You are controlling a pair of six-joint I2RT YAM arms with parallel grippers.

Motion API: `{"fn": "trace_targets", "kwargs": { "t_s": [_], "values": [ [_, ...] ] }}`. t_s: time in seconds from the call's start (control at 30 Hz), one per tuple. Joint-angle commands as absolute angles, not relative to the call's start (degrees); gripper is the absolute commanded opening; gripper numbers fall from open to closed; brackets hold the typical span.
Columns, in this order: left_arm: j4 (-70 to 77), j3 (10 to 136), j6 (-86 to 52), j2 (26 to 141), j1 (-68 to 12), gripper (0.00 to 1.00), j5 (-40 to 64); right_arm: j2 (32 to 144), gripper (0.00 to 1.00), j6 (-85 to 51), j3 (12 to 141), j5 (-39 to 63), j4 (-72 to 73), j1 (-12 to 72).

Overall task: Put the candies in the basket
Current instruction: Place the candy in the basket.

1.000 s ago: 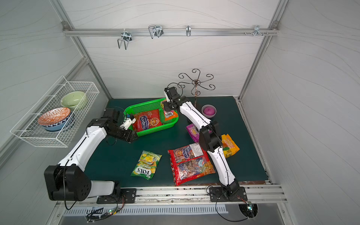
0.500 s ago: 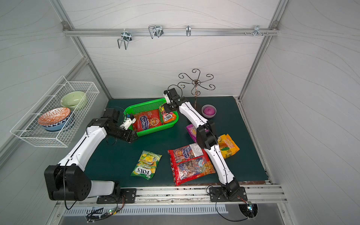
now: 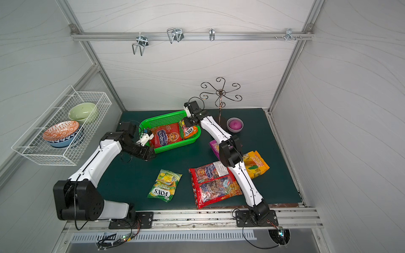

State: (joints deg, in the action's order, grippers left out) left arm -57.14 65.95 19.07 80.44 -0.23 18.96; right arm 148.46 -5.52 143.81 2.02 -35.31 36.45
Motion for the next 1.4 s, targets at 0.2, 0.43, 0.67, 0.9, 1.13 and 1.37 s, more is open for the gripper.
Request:
{"fn": "trace_targets", "kwargs": {
  "t_s": [0.2,0.43,0.67,0.9,1.13,1.37],
  "values": [
    [-57.1,68.5,19.0,80.6,-0.1,0.74,19.9,152.1,0.0,-6.5,145.8,14.6,-31.3,34.9],
    [-57.1,68.0,19.5,80.6,-0.1,0.74,19.9,145.5,0.0,-14.7,143.5,20.2,-31.8,33.4],
    [-57.3,68.0,19.6,80.7,-0.1,0.74,20.2,143.7,0.0,-22.5,143.7,23.6,-34.2,32.5],
    [-57.1,67.5,19.9,80.5,-0.1,0.74,20.5,145.1,0.0,-22.6,143.6,20.6,-33.3,33.2],
    [-57.0,67.2,19.8,80.4,-0.1,0.74,20.8,149.2,0.0,-20.3,144.3,15.9,-32.0,33.5],
    [-57.0,67.2,19.8,80.4,-0.1,0.74,20.7,152.0,0.26,-10.9,145.4,9.5,-31.6,33.7]
  ]
}}
